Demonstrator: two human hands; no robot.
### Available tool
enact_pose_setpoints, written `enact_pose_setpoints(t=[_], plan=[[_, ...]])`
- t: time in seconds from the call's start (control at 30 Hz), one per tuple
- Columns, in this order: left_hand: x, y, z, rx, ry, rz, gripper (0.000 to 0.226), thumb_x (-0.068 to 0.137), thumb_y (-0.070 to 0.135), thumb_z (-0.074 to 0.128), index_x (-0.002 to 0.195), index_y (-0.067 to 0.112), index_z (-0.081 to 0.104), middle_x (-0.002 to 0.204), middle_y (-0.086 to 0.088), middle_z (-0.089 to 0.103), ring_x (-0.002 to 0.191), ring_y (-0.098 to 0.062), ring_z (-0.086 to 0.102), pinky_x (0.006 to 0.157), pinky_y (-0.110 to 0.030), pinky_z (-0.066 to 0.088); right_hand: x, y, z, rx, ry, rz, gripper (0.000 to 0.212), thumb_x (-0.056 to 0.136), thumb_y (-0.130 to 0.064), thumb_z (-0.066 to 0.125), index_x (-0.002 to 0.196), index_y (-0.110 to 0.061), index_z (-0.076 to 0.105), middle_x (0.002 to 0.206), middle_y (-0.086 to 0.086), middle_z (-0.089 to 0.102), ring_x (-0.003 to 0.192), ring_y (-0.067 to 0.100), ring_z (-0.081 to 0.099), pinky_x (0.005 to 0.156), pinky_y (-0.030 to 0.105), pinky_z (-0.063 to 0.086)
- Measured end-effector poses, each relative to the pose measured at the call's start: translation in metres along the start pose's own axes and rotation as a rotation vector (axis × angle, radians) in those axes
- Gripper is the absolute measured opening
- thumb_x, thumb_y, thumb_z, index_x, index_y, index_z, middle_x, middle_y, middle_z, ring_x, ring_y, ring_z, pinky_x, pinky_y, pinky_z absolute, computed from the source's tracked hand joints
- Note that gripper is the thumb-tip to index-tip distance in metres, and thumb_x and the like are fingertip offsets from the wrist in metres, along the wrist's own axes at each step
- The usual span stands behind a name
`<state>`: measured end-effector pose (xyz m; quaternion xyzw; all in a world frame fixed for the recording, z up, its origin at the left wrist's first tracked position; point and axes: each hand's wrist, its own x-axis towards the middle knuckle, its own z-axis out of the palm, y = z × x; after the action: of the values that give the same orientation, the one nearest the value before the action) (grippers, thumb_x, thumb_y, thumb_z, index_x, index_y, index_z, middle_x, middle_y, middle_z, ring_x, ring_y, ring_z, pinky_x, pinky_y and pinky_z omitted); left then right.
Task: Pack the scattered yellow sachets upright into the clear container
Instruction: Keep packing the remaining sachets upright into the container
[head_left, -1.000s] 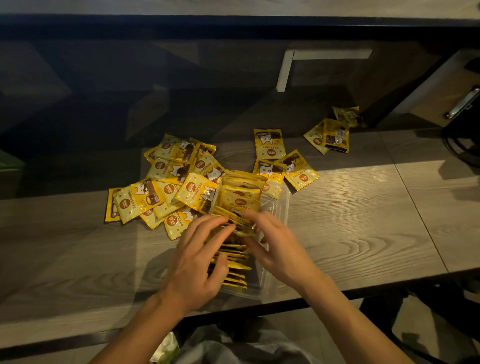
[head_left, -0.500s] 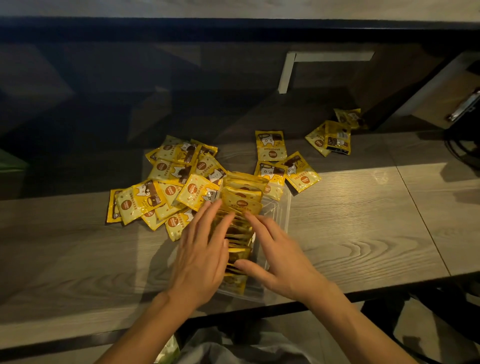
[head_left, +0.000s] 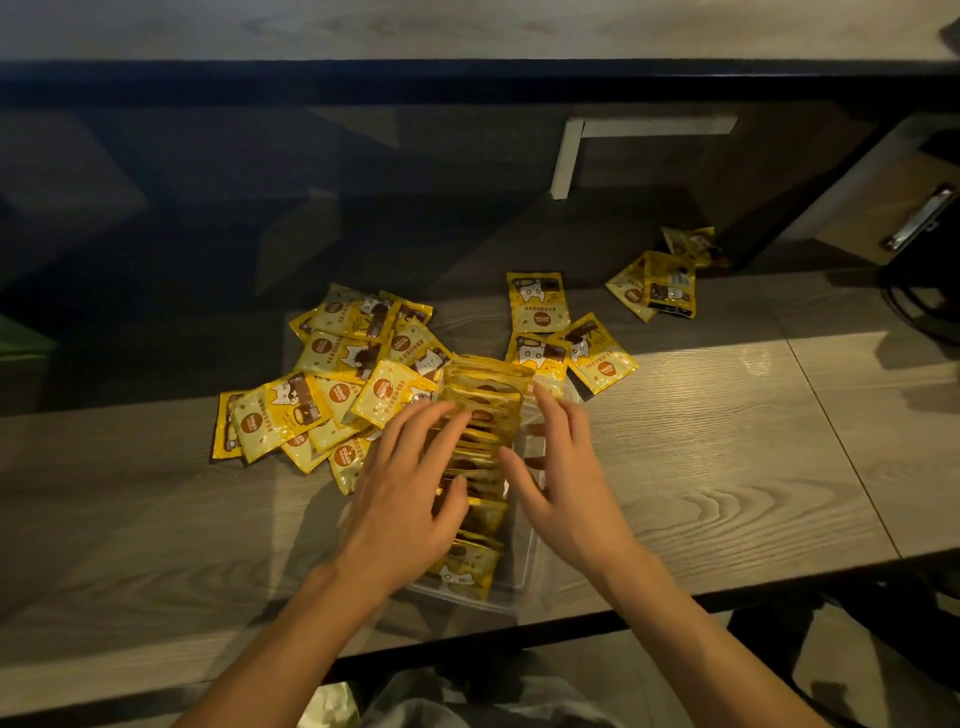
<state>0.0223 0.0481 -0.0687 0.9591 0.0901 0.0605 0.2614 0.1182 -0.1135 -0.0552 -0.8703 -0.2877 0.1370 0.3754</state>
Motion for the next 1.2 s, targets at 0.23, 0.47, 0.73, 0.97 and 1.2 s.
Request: enact_pose_setpoints(t=[0.23, 0.47, 0.73, 0.97, 1.2], plan=[[0.016, 0.000, 0.002, -0.070, -0.114, -0.017, 0.076, 0.089, 0.050, 0.043, 0.157, 0.029, 0.018, 0.167, 0.012, -0.004, 0.152, -0.006, -0.005, 0.120, -0.036, 0.011, 0.036, -0.004, 0.010, 0.110, 0.011, 0.102, 0.081, 0.094, -0.044, 0.058, 0.156, -0.022, 0.011, 0.155, -0.006, 0.019, 0.142, 0.008, 0.021, 0.115, 0.032, 0.032], [0.010, -0.002, 0.005, -0.160, 0.116, 0.030, 0.053, 0.084, 0.041, 0.057, 0.127, 0.010, 0.058, 0.131, -0.004, 0.049, 0.126, -0.018, 0.046, 0.104, -0.035, 0.043, 0.037, 0.000, 0.009, 0.122, 0.038, -0.047, 0.062, 0.088, -0.042, 0.066, 0.143, -0.027, 0.041, 0.126, -0.016, 0.036, 0.122, 0.001, 0.038, 0.100, 0.021, 0.042], [0.003, 0.000, 0.006, 0.032, 0.017, 0.050, 0.062, 0.098, 0.049, 0.040, 0.153, 0.021, 0.035, 0.163, -0.003, 0.024, 0.152, -0.019, 0.014, 0.119, -0.047, 0.022, 0.032, 0.006, 0.003, -0.016, -0.032, -0.119, 0.053, 0.096, -0.038, 0.056, 0.144, -0.020, 0.041, 0.134, -0.006, 0.042, 0.123, 0.006, 0.043, 0.101, 0.027, 0.045], [0.001, -0.004, 0.002, 0.149, -0.140, 0.030, 0.063, 0.100, 0.054, 0.021, 0.157, 0.036, 0.002, 0.167, 0.010, -0.013, 0.152, -0.011, -0.015, 0.120, -0.042, 0.004, 0.022, 0.002, -0.003, -0.050, -0.045, -0.135, 0.079, 0.091, -0.062, 0.047, 0.154, -0.027, 0.017, 0.157, -0.006, 0.021, 0.143, 0.008, 0.022, 0.113, 0.039, 0.036], [-0.001, 0.000, 0.004, -0.094, -0.055, -0.110, 0.061, 0.100, 0.056, 0.018, 0.157, 0.036, 0.006, 0.166, 0.017, -0.008, 0.152, -0.004, -0.008, 0.121, -0.037, 0.007, -0.019, 0.013, -0.007, -0.441, -0.247, -0.433, 0.120, 0.067, -0.088, 0.052, 0.157, -0.025, 0.004, 0.164, 0.007, -0.008, 0.151, 0.029, -0.005, 0.116, 0.055, 0.017]])
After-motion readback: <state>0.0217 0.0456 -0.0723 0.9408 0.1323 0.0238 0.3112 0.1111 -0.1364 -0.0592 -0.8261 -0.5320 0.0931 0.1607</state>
